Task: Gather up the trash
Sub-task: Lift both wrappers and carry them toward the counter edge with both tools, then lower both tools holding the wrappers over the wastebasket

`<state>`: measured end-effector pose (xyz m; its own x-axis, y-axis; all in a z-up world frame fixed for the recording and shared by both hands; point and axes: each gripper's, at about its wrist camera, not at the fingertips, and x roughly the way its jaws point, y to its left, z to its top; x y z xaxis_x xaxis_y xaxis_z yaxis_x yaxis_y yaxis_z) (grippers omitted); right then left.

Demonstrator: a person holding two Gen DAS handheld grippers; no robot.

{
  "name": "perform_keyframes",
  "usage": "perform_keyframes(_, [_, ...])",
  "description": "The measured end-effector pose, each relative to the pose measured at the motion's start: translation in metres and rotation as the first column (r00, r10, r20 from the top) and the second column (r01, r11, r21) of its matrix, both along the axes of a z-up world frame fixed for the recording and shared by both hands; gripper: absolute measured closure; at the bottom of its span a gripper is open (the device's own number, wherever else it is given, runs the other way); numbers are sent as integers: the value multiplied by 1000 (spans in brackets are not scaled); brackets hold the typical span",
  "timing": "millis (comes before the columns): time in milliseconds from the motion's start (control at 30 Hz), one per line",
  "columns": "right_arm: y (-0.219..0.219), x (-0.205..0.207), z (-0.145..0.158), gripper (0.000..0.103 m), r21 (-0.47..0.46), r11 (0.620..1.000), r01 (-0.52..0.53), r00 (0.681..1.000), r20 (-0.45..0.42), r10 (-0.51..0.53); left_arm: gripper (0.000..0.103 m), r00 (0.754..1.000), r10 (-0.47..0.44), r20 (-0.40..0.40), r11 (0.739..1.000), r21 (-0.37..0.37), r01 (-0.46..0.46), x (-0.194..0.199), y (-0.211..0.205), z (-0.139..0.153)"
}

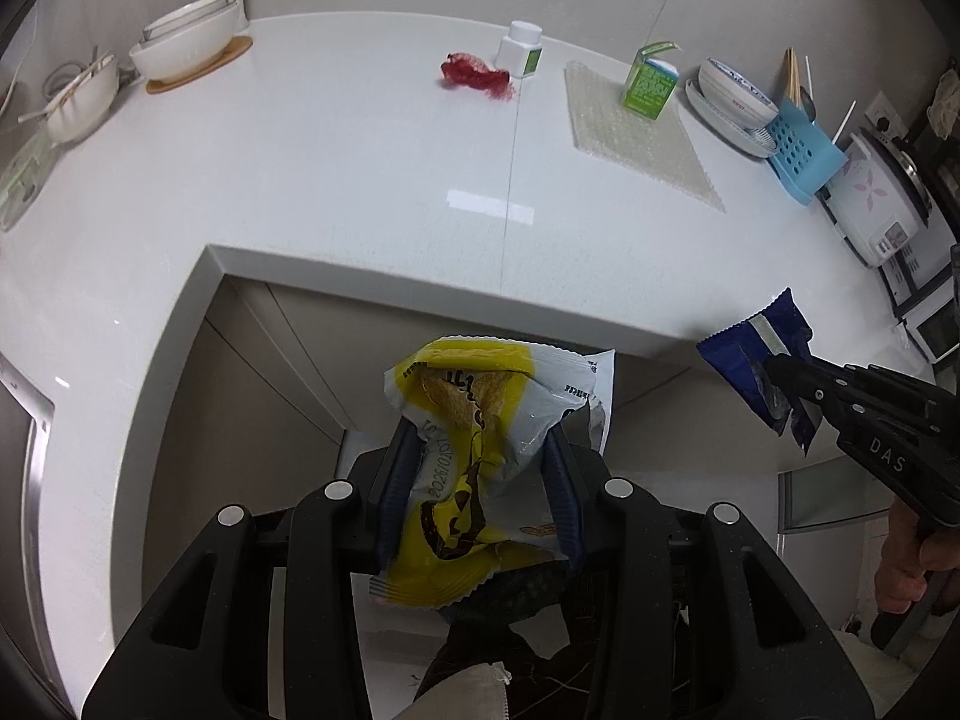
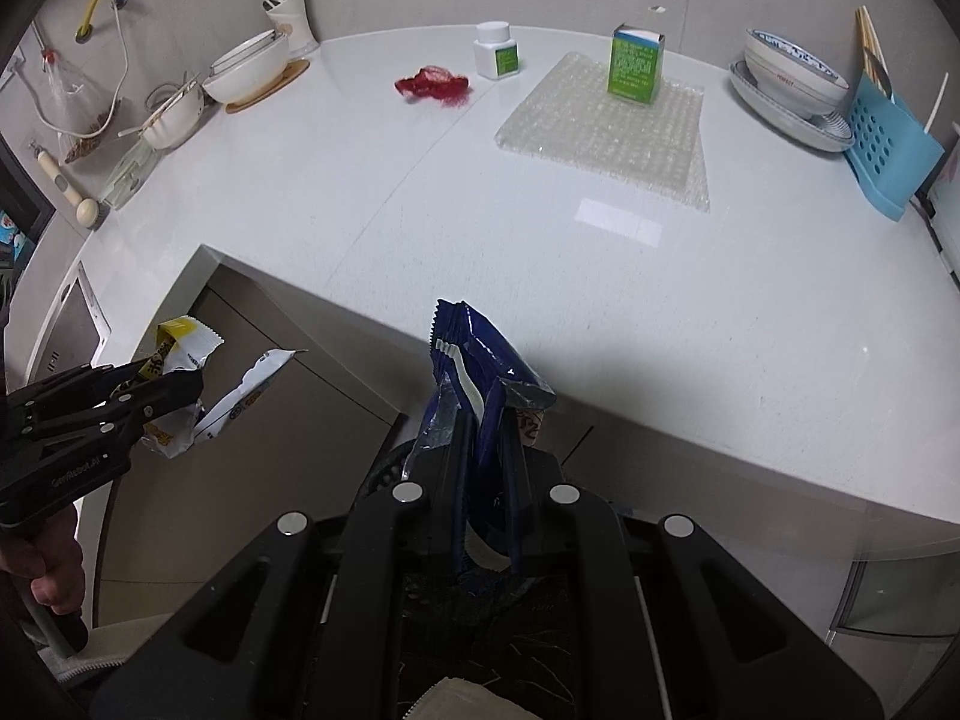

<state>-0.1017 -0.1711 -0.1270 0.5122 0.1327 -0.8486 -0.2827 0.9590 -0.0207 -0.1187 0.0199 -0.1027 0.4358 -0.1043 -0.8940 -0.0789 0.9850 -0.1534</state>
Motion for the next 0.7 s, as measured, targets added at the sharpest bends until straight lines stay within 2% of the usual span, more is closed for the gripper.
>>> perform_keyframes(400, [6,-11,-46,94,50,998,-47,996,-70,50,64,999,-33,11,999,-25,34,-13,-2,-42])
perform_keyframes(700, [6,-11,-85,94,41,998,-54,991,-122,58,64,998,-49,-26,998,-35,48,-14,-9,-80])
